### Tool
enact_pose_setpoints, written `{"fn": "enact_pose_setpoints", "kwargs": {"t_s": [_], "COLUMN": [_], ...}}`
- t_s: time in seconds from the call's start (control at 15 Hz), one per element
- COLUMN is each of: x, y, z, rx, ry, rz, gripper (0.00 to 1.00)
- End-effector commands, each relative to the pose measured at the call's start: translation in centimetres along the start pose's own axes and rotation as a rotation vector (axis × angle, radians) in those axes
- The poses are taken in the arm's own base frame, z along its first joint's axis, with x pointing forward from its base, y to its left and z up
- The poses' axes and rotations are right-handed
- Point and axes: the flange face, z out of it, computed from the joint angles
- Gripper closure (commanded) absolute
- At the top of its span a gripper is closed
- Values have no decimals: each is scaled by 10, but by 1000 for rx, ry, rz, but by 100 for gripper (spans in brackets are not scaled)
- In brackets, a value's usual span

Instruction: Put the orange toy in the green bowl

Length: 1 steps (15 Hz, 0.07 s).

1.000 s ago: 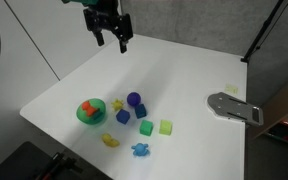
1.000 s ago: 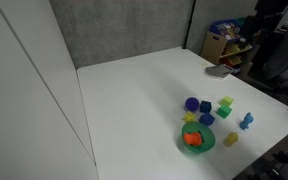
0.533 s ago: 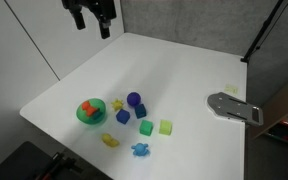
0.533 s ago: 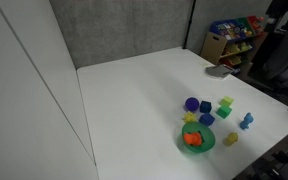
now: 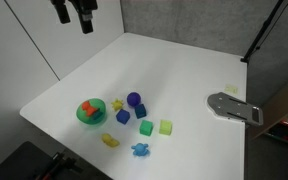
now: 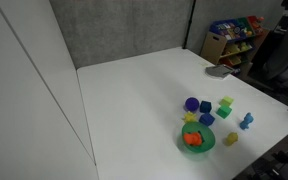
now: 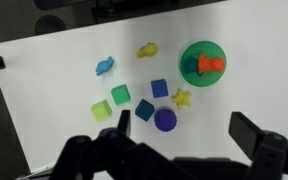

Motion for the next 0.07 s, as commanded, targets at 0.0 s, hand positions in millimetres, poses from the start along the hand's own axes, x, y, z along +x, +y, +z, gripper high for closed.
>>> {"fn": "enact_pose_setpoints", "kwargs": {"t_s": [0.0], "x": [0], "y": [-1], "z": [0], "rx": [-1], "ry": [-1], "rz": [1], "gripper": [0]}}
